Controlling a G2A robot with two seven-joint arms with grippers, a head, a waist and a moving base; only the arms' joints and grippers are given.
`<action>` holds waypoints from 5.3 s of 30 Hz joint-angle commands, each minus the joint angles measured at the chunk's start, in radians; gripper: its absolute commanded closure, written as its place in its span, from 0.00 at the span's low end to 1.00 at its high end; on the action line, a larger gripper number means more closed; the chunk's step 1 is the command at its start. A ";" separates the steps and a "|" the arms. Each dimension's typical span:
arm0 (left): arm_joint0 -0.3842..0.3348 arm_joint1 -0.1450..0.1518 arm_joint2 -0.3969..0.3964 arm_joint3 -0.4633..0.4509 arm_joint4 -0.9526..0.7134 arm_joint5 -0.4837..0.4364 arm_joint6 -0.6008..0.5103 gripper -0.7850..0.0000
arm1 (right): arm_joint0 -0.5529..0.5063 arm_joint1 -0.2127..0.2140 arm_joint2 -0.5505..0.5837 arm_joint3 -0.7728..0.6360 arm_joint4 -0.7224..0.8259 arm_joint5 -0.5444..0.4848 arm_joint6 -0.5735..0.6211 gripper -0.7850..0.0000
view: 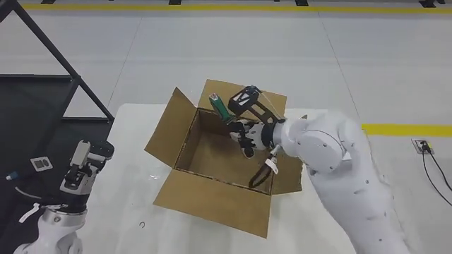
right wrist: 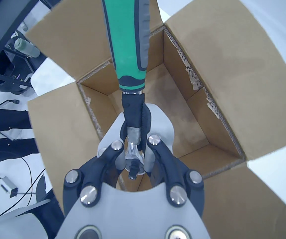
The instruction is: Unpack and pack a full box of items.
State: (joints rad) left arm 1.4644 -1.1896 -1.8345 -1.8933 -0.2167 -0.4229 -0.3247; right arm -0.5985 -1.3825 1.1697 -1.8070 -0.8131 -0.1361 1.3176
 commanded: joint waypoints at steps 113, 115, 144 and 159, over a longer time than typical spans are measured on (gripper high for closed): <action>-0.054 0.007 -0.026 0.018 0.100 0.187 0.094 1.00 | -0.462 0.154 0.391 0.034 0.386 0.087 -0.336 1.00; -0.068 0.009 -0.018 0.028 0.095 0.201 0.065 1.00 | -0.450 0.154 0.372 0.054 0.394 0.086 -0.354 1.00; -0.184 0.022 0.174 0.138 0.308 0.252 -0.095 1.00 | -0.463 0.170 0.343 0.084 0.441 0.079 -0.532 1.00; -0.166 0.026 0.180 0.125 0.297 0.233 -0.096 1.00 | -0.355 0.168 0.271 0.343 0.462 0.243 -0.549 1.00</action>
State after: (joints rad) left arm 1.2968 -1.1636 -1.6530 -1.7661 0.0821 -0.1890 -0.4227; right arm -0.9725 -1.2112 1.4561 -1.5046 -0.3652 0.1001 0.7797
